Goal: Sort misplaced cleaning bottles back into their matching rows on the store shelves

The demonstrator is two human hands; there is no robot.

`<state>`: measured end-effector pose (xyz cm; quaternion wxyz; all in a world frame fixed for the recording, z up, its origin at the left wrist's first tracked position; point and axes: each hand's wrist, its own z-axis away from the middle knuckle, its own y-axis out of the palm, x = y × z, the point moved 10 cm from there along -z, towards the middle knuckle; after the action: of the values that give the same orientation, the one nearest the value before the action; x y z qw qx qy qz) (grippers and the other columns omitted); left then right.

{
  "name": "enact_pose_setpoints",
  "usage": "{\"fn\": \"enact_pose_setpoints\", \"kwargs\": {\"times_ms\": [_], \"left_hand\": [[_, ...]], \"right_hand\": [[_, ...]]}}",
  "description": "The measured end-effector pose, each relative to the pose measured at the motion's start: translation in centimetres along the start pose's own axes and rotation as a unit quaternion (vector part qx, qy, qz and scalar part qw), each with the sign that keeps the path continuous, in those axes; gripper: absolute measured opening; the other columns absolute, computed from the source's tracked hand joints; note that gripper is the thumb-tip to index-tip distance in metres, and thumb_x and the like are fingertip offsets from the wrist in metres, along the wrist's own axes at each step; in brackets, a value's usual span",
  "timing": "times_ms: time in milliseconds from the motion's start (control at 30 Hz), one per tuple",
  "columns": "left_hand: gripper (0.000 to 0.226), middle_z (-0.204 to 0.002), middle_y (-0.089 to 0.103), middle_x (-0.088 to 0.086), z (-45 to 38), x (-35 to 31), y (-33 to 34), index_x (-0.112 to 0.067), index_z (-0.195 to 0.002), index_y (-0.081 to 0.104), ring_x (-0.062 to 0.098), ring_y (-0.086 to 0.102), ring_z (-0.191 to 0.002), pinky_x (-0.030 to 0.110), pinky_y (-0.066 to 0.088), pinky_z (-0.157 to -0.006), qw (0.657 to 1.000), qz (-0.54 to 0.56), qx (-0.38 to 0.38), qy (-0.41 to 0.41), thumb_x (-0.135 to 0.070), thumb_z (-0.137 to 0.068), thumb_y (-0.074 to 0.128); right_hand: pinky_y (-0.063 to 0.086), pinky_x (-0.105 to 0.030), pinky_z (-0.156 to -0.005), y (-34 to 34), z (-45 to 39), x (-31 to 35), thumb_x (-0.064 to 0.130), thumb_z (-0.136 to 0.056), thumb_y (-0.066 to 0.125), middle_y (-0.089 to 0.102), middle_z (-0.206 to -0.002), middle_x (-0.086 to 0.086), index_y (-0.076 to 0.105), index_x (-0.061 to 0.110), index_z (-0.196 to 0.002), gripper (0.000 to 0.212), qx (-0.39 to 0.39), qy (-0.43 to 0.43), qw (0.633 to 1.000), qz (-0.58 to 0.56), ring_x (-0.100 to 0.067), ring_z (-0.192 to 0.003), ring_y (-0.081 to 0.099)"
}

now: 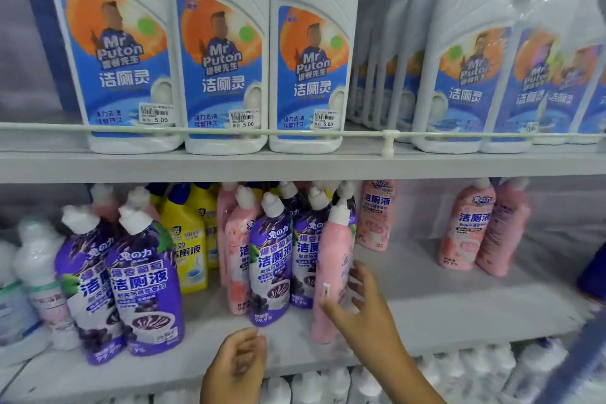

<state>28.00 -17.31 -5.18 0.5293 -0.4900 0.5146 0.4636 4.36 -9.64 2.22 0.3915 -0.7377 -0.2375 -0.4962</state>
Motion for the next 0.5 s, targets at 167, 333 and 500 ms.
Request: {"fn": "enact_pose_setpoints", "kwargs": {"times_ms": [167, 333, 500], "left_hand": [[0.034, -0.1, 0.075, 0.0, -0.9, -1.7, 4.2, -0.025, -0.101, 0.069, 0.015, 0.07, -0.085, 0.011, 0.053, -0.071, 0.998, -0.02, 0.027, 0.058, 0.005, -0.085, 0.075], [0.051, -0.116, 0.074, -0.009, -0.5, -1.2, 9.8, -0.034, -0.12, 0.07, 0.0, 0.07, -0.102, 0.014, 0.054, -0.084, 0.991, -0.067, 0.073, 0.087, -0.003, -0.081, 0.081], [0.067, -0.108, 0.075, -0.016, -1.7, 0.7, 13.1, -0.058, -0.103, 0.067, 0.006, 0.071, -0.104, 0.014, 0.054, -0.085, 0.994, -0.073, 0.029, 0.07, 0.004, -0.081, 0.08]], "right_hand": [[0.046, -0.003, -0.082, 1.0, -2.0, -0.3, 0.027, -0.071, 0.091, 0.059, -0.126, 0.021, 0.039, 0.038, -0.137, 0.084, 0.042, -0.033, 0.998, -0.036, 0.013, -0.107, 0.058], [0.054, -0.014, -0.082, -1.8, -3.3, -1.7, 0.025, -0.064, 0.095, 0.066, -0.117, 0.022, 0.047, 0.037, -0.133, 0.084, 0.049, -0.034, 0.995, -0.081, 0.008, -0.104, 0.063], [0.057, -0.02, -0.081, -8.6, -8.2, -5.6, 0.009, -0.063, 0.094, 0.071, -0.109, 0.017, 0.053, 0.038, -0.122, 0.077, -0.014, -0.041, 0.993, -0.109, 0.0, -0.096, 0.07]]}}
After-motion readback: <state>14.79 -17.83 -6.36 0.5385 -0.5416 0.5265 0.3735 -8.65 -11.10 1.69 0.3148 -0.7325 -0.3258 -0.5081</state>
